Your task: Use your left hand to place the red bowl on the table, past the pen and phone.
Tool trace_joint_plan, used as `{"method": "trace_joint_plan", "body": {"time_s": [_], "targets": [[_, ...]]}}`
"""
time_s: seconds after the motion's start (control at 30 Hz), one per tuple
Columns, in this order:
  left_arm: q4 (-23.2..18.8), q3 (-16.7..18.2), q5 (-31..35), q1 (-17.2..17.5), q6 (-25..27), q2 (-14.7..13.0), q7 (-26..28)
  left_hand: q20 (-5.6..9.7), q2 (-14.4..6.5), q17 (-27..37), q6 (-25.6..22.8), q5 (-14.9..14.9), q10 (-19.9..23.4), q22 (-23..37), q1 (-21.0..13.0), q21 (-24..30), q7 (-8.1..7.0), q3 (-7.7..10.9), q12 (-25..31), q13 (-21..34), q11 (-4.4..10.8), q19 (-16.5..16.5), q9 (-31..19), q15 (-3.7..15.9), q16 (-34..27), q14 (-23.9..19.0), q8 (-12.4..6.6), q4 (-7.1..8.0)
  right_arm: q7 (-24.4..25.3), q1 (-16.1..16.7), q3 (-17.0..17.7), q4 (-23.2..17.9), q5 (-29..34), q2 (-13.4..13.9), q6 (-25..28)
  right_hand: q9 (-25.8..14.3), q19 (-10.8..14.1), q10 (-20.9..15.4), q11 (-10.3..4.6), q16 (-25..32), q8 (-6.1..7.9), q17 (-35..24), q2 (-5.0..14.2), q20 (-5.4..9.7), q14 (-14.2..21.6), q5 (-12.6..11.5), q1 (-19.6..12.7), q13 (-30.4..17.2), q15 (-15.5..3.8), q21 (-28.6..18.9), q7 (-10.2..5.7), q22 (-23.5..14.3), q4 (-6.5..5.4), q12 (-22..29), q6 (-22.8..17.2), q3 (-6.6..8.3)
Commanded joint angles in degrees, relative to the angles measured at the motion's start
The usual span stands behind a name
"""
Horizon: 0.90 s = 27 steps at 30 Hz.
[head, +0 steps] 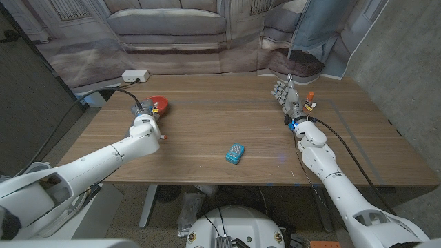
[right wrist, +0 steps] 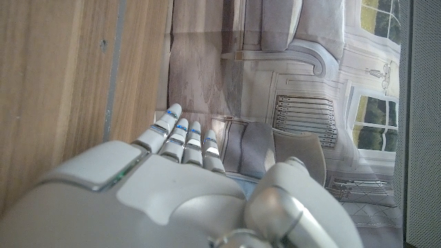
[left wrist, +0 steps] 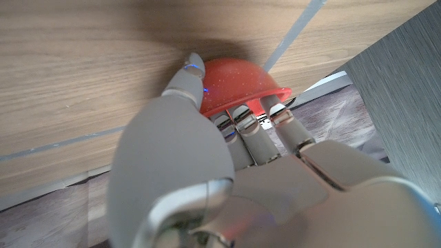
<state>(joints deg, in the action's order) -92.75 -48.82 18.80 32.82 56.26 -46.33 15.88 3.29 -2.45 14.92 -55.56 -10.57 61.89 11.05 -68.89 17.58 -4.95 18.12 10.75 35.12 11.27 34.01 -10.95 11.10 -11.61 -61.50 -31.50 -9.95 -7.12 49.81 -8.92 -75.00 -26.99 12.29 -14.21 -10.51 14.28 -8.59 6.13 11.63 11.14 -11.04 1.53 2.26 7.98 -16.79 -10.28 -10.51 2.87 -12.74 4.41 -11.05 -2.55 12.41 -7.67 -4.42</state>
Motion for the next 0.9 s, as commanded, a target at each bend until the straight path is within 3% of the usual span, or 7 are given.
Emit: {"method": "trace_joint_plan", "body": {"time_s": [0.03,0.23,0.6,0.9], "targets": [[-1.4,0.0,-0.7,0.0,1.3,-0.6,-1.3,6.60,0.0,-0.6,0.8,0.2,-2.3,0.2,2.9,-0.1,1.22,3.93,-0.5,-1.8,-0.40,-0.5,-0.1,1.20,0.6,2.6,0.97,5.51,0.2,0.6,0.0,-1.0,-0.2,0.3,0.1,-0.2,0.5,-0.6,0.15,-0.3,0.18,-0.3,0.10,0.21,0.5,0.1,-0.7,-0.2,0.23,0.1,0.12,-0.2,-0.04,-0.2,-0.6,-0.59],[-2.8,0.0,-1.5,0.0,2.3,-1.5,-2.8,6.38,0.3,-1.2,3.4,0.1,-5.6,0.1,4.2,-0.6,0.98,3.63,-0.9,-3.6,-0.99,-1.5,-0.2,1.16,0.7,5.4,2.04,5.95,0.1,0.6,-0.1,-1.0,-0.5,0.3,0.0,-0.2,0.5,-0.5,0.10,-0.3,0.18,-0.3,0.12,0.23,0.5,0.1,-0.7,-0.2,0.22,0.1,0.07,-0.2,-0.04,-0.2,-0.6,-0.61],[-5.5,-0.4,-2.2,-0.2,5.1,-3.1,-4.8,5.28,2.9,-2.0,8.2,-0.1,-11.1,0.0,7.9,-2.0,0.07,1.77,-0.6,-7.1,-1.42,-4.4,-0.1,0.76,0.8,11.3,4.64,7.00,-0.1,0.9,-0.2,-0.9,-0.7,0.3,-0.3,-0.2,0.5,-0.6,0.11,-0.3,0.15,-0.3,0.19,0.20,0.5,0.1,-0.7,-0.2,0.20,0.1,-0.15,-0.2,-0.02,-0.2,-0.5,-0.67],[-6.4,-1.1,-2.3,-0.6,6.4,-3.5,-5.0,3.51,4.0,-2.8,14.7,-1.2,-19.2,0.0,9.1,-4.1,0.14,0.99,-0.9,-9.8,-1.95,-8.9,-0.2,-1.63,1.5,20.7,8.23,7.09,0.0,1.3,-0.1,-1.6,-0.7,0.6,-0.3,-0.2,0.5,-0.6,0.15,-0.3,0.13,-0.3,0.22,0.20,0.5,0.1,-0.8,-0.2,0.26,0.1,-0.20,-0.2,0.00,-0.2,-0.5,-0.72]]}}
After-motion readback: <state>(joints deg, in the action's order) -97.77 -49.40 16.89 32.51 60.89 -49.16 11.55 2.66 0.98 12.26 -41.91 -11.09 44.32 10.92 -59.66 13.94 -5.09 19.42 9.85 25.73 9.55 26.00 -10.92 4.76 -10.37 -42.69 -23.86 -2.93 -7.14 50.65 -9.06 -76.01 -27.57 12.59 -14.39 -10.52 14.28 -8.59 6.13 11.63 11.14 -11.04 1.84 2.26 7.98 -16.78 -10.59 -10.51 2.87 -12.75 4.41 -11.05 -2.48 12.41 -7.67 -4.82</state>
